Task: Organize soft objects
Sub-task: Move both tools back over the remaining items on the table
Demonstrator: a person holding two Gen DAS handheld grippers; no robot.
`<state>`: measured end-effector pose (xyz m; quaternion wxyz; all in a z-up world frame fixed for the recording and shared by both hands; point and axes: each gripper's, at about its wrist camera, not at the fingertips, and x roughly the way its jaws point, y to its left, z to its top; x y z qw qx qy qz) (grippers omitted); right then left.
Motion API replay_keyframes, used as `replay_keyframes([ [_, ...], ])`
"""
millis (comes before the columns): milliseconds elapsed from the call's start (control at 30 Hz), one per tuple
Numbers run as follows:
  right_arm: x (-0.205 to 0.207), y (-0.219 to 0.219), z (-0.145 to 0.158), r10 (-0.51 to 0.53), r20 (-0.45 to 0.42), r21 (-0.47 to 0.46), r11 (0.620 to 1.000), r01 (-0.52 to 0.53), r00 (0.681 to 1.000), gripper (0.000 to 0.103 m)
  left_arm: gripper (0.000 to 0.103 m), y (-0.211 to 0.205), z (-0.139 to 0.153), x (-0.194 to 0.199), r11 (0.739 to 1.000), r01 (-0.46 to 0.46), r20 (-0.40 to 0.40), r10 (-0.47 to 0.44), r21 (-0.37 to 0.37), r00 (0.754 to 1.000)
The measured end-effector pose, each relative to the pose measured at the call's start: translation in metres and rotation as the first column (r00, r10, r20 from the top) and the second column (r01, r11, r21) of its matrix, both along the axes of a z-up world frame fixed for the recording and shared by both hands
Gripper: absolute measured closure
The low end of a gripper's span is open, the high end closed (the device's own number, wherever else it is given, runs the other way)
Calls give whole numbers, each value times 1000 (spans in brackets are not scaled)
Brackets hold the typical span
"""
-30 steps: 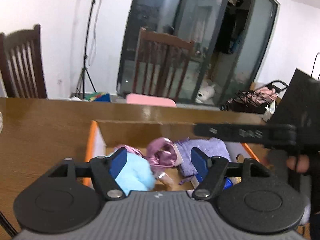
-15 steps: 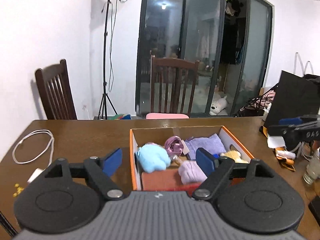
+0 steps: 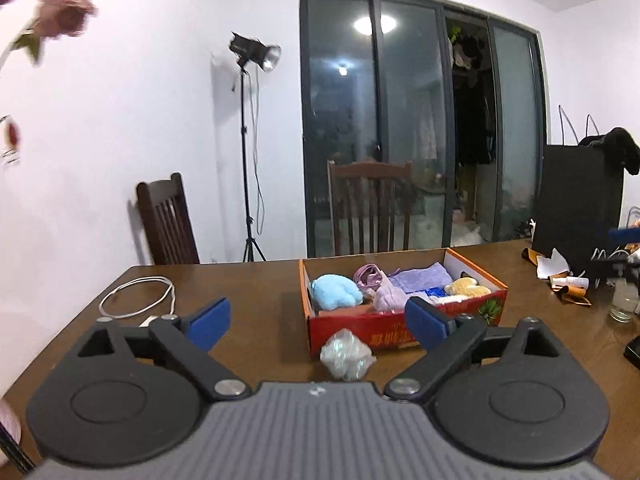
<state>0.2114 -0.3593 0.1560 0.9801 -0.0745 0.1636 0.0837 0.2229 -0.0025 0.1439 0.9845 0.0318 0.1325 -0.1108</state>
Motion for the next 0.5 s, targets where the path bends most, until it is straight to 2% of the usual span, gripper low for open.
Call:
replay_keyframes([
  [100,-37,10,-20,8,24,5,1000,-8,1000,15,3,9,-18,-35,999,-6,1,6,-46,1000],
  [267,-93,22,-57,-49,23,32,998,48,999,15,0,27,-47,-92,998,-43,14,44,-54,999],
  [400,-134,37,-78,-28,-4,99,995,29,1000,15,0,40,-67,-128,996,-32,-29,30,-79,999],
  [500,-163,45,-91,-9,-13,160,987,11,1000,15,0,39,-73,-137,998,-5,-46,2,-68,999],
])
